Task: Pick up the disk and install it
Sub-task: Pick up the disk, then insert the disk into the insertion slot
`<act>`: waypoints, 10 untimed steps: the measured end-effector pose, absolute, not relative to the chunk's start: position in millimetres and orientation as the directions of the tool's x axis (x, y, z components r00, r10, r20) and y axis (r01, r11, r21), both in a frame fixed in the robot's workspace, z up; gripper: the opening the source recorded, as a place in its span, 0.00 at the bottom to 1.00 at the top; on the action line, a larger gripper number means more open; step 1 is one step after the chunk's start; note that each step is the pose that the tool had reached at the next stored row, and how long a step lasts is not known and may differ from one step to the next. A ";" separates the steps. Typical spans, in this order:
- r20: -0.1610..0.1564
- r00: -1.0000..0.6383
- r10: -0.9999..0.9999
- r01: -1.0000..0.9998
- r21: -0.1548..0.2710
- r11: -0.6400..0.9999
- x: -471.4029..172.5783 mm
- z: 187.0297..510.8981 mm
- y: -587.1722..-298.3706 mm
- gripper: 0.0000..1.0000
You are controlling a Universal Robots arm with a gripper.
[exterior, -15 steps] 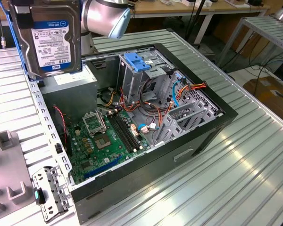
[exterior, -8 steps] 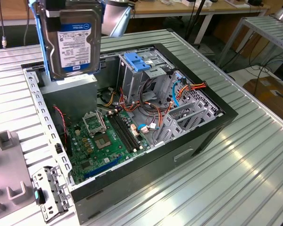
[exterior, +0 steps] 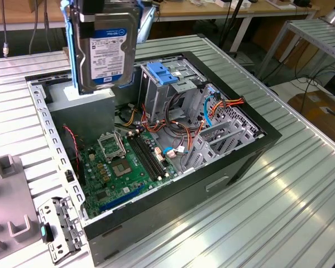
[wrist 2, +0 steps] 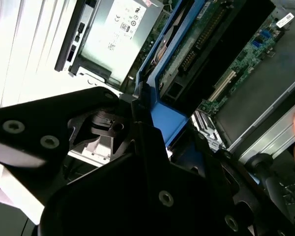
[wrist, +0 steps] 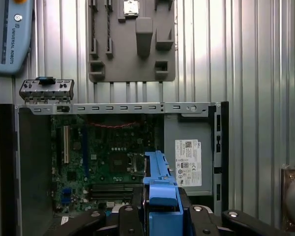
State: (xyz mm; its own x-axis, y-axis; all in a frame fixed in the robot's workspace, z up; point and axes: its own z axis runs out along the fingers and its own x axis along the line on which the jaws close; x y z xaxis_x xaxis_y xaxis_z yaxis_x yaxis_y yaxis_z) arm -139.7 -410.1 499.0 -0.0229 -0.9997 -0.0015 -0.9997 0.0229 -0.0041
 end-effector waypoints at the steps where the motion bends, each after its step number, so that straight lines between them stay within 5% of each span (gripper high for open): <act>1: -0.001 -0.023 -1.000 -1.000 -0.004 0.023 -135.2 498.8 -410.3 0.37; 10: 0.001 -0.023 -1.000 -1.000 -0.004 0.023 -115.0 497.6 -411.4 0.37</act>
